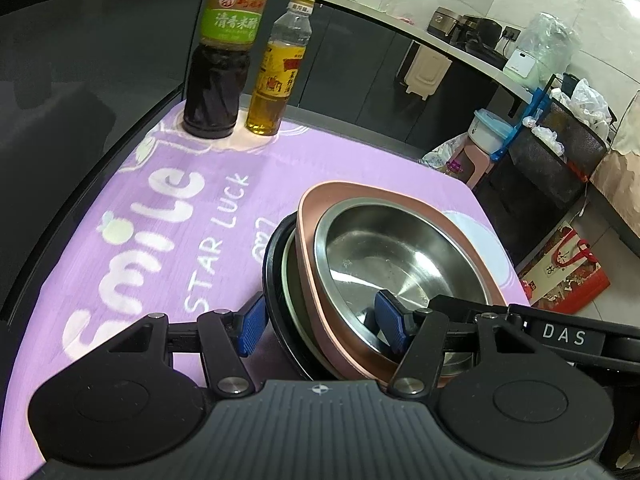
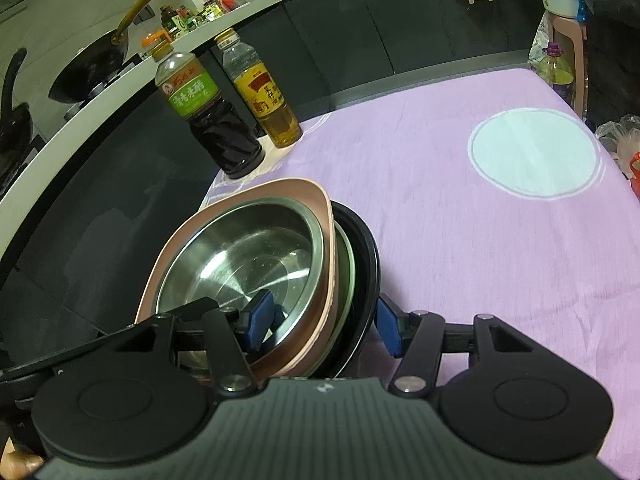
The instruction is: Organize plates and bowls
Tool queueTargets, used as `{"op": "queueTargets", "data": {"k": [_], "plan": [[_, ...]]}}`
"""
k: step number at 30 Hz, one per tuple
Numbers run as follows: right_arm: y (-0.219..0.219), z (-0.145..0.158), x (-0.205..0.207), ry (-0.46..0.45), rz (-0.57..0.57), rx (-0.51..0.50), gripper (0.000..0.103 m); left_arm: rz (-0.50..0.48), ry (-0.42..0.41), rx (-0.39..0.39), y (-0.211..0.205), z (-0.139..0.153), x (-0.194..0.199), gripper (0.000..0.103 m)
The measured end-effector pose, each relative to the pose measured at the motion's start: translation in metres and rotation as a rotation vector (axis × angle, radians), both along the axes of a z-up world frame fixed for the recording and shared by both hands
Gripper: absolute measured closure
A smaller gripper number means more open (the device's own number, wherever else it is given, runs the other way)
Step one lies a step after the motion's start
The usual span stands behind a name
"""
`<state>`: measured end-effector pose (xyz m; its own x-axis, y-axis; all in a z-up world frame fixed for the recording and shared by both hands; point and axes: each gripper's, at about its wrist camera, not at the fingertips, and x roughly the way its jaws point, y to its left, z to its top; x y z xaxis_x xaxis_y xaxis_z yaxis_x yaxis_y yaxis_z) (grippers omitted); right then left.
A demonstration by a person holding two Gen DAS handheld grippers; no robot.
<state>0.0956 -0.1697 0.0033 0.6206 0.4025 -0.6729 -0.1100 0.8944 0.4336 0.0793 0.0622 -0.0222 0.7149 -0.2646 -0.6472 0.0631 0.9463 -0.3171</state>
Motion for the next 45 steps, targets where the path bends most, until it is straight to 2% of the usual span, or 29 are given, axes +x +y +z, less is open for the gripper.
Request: {"op": "queueTargets", "data": {"k": [16,29,45], "plan": [[-0.024,0.006,0.05,-0.006,-0.067,0.007,0.047,-0.044,-0.028,0.007,-0.024,0.007,0.064,0.048],[-0.035,-0.003,0.086,0.002,-0.09,0.017,0.046,-0.045,-0.028,0.001,-0.032,-0.001,0.105,0.048],[-0.039,-0.021,0.103,0.037,-0.092,0.015,0.046,-0.039,0.009,0.008,-0.032,-0.019,0.125,0.048]]}}
